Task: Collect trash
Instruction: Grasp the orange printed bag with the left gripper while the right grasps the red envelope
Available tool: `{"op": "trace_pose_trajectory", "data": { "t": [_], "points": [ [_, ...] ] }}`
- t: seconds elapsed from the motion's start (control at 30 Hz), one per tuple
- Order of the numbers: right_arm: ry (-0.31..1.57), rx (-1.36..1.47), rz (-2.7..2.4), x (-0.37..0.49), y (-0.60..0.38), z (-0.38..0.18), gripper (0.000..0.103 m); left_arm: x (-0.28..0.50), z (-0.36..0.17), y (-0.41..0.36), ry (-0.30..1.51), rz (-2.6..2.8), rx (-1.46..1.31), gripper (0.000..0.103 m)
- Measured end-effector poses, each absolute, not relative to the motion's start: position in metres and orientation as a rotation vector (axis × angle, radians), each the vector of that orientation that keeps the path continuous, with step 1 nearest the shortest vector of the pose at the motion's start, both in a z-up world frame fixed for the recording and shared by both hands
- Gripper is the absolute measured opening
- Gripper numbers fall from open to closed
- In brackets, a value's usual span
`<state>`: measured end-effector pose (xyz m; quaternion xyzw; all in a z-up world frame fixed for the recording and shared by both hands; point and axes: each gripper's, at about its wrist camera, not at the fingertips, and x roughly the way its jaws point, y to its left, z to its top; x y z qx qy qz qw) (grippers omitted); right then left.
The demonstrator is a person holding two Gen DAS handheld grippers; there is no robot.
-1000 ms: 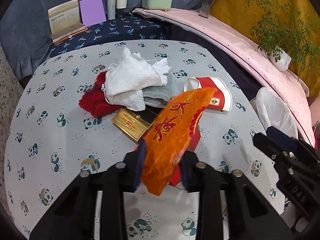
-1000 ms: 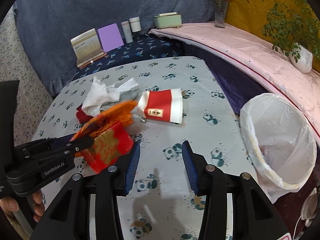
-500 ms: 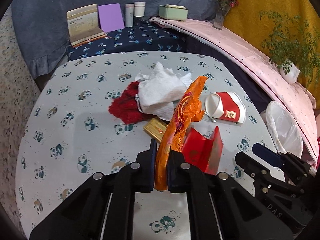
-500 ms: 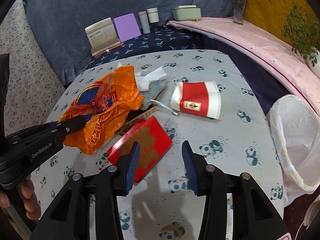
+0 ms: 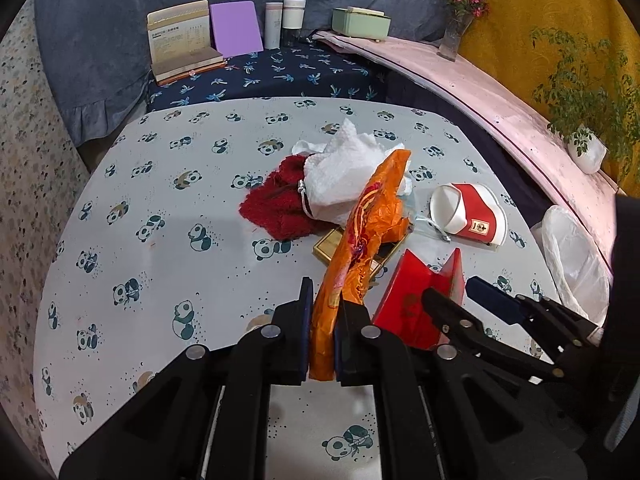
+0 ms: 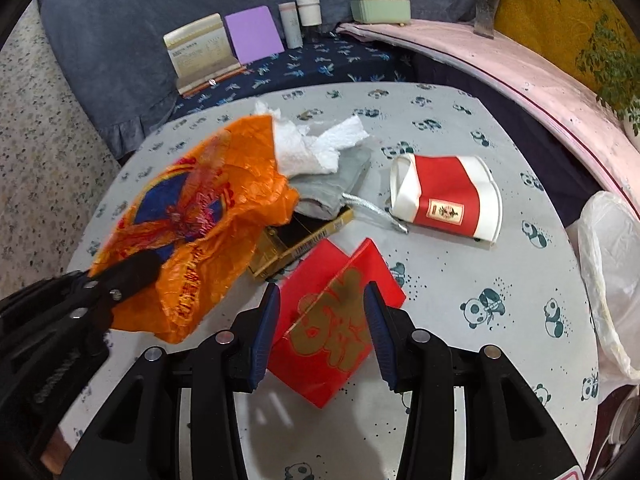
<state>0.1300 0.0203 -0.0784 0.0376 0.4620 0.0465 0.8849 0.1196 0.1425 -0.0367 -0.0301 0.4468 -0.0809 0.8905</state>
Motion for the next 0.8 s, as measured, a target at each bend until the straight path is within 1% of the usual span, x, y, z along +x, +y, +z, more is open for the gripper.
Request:
{"op": "trace_pose_trajectory", "data": {
  "t": [0.27, 0.37, 0.43, 0.5, 0.57, 0.6, 0.7, 0.8],
  "points": [
    [0.996, 0.079, 0.060, 0.122, 0.003, -0.094, 0.042, 0.117, -0.041, 0.138, 0.939, -0.190, -0.062, 0.008],
    [0.995, 0.096, 0.053, 0.116, -0.007, -0.095, 0.036, 0.116, -0.041, 0.132, 0.941, -0.203, -0.058, 0.008],
    [0.993, 0.116, 0.058, 0.111, -0.013, -0.094, 0.024, 0.114, -0.041, 0.127, 0.941, -0.211, -0.053, 0.008],
    [0.991, 0.130, 0.067, 0.109, -0.018, -0.094, 0.016, 0.113, -0.041, 0.122, 0.941, -0.221, -0.044, 0.008],
    [0.985, 0.143, 0.071, 0.106, -0.024, -0.094, 0.012, 0.112, -0.040, 0.118, 0.942, -0.228, -0.040, 0.008],
    [0.984, 0.155, 0.078, 0.104, -0.027, -0.093, 0.008, 0.111, -0.040, 0.116, 0.942, -0.231, -0.037, 0.008],
    [0.970, 0.170, 0.084, 0.099, -0.033, -0.089, 0.005, 0.108, -0.038, 0.107, 0.939, -0.244, -0.026, 0.008],
    [0.942, 0.172, 0.080, 0.093, -0.039, -0.081, 0.005, 0.106, -0.035, 0.096, 0.931, -0.259, -0.012, 0.008]
  ]
}}
